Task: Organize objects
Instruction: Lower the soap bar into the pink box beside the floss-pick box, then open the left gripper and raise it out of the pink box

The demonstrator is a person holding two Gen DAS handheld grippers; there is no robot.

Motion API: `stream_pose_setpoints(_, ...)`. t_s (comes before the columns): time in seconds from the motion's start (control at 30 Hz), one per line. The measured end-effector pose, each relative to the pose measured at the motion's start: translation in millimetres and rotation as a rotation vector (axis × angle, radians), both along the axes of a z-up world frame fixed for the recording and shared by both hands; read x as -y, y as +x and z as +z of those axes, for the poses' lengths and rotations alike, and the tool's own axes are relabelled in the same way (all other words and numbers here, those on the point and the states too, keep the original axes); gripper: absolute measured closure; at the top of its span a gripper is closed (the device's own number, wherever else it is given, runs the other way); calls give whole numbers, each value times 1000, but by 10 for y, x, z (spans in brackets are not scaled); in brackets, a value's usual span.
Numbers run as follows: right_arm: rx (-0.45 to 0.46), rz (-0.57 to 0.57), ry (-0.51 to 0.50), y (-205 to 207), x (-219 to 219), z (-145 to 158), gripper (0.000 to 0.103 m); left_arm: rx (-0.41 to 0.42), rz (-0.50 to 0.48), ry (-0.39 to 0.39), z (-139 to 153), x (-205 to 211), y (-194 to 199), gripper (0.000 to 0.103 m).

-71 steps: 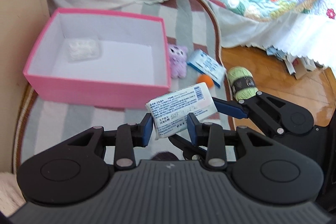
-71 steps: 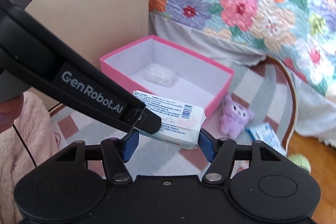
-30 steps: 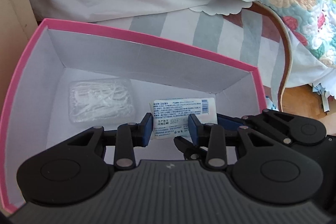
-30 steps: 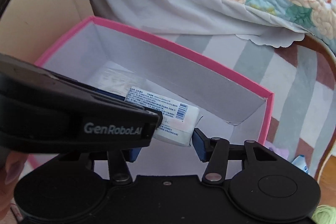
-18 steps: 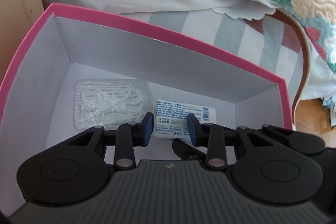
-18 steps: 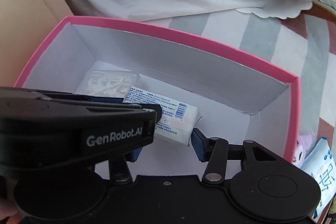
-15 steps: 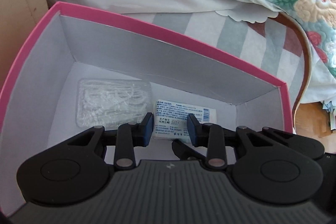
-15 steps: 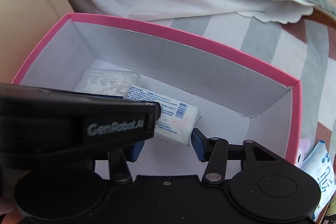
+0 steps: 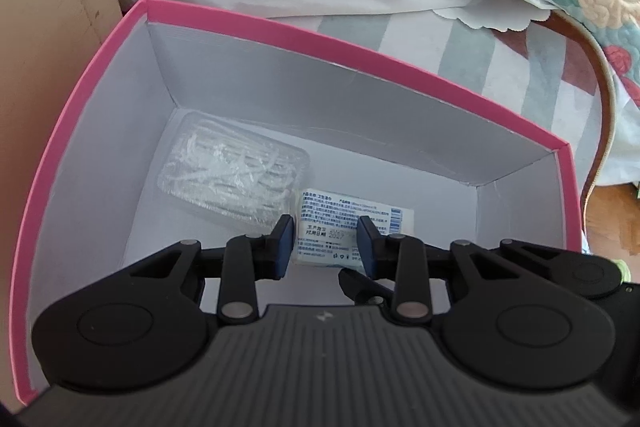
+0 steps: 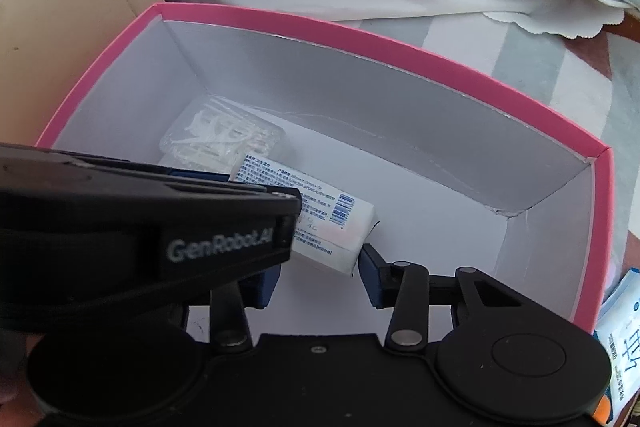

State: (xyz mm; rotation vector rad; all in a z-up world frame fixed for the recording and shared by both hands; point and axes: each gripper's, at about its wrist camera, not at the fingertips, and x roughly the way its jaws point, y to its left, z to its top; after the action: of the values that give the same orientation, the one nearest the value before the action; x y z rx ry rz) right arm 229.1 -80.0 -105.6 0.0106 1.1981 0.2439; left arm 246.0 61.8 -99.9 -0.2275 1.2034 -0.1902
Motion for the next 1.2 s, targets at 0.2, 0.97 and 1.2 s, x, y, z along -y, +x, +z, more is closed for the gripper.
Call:
stream_pose_setpoints(0.2, -10, -56, 12, 25, 155, -28, 58, 15, -3, 9, 9, 109, -14, 71)
stream_pose_setpoints(0.97, 139, 11, 49, -588, 341, 601, 58, 76, -48, 87, 424, 87, -387, 71)
stream_pose_setpoints(1.2, 195, -11, 46, -908, 407, 911, 32, 106, -74, 121, 806, 5, -697, 58)
